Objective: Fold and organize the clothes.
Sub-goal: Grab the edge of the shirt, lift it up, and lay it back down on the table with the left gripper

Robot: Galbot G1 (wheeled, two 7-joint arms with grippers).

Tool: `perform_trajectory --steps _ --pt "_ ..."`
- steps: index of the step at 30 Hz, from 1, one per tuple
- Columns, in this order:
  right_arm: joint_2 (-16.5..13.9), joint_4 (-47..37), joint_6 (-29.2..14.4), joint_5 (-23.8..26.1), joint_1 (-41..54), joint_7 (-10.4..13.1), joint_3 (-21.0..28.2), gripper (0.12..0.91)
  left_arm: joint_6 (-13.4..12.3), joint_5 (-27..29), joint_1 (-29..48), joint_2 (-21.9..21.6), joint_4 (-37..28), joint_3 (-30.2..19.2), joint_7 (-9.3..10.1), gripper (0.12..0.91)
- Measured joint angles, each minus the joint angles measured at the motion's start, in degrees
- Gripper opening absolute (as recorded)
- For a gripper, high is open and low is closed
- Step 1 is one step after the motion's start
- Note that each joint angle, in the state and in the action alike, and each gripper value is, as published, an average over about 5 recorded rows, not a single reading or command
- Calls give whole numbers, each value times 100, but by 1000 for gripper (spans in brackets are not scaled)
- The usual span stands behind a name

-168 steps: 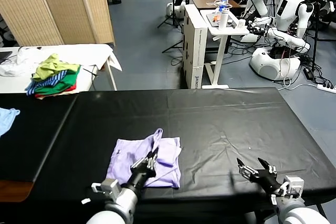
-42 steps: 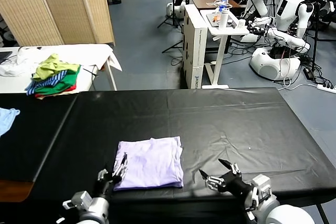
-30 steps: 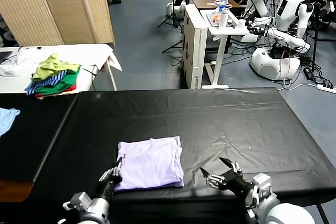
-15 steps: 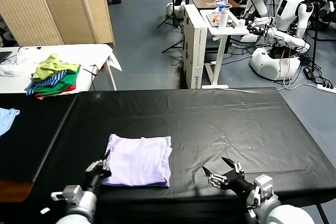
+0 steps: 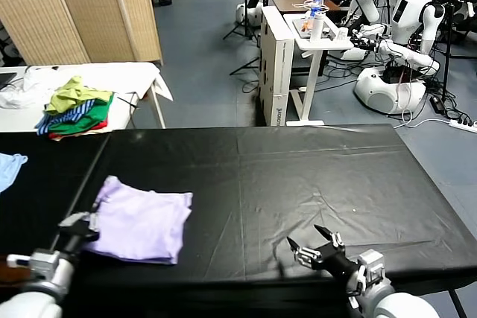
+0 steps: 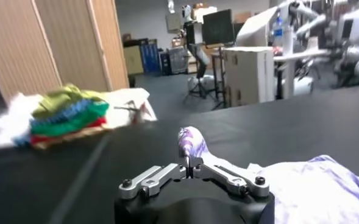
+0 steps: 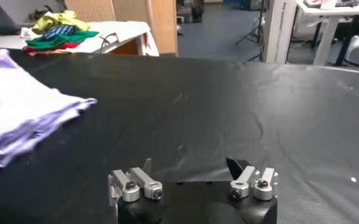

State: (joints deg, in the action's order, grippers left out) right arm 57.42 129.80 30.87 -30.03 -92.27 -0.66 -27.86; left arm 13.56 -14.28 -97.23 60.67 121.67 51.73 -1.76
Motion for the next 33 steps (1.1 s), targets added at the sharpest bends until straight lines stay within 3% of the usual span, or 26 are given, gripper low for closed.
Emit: perform_trajectory --steps 6,11,16,23,33 --pt "91 -67 -26 88 23 -5 107 907 84 347 -334 -416 183 643 72 162" --pt "121 -58 -36 180 -55 -14 114 907 376 11 -375 -252 630 548 363 162" --pt "154 18 -40 262 -168 -19 -5 907 737 -738 -64 249 1098 -317 723 162" --pt "288 91 -43 463 -344 -24 -149 907 800 -1353 600 1017 1016 -1755 863 162" --pt "279 158 24 359 -349 -22 -228 907 679 -866 1136 1813 192 -3058 859 162"
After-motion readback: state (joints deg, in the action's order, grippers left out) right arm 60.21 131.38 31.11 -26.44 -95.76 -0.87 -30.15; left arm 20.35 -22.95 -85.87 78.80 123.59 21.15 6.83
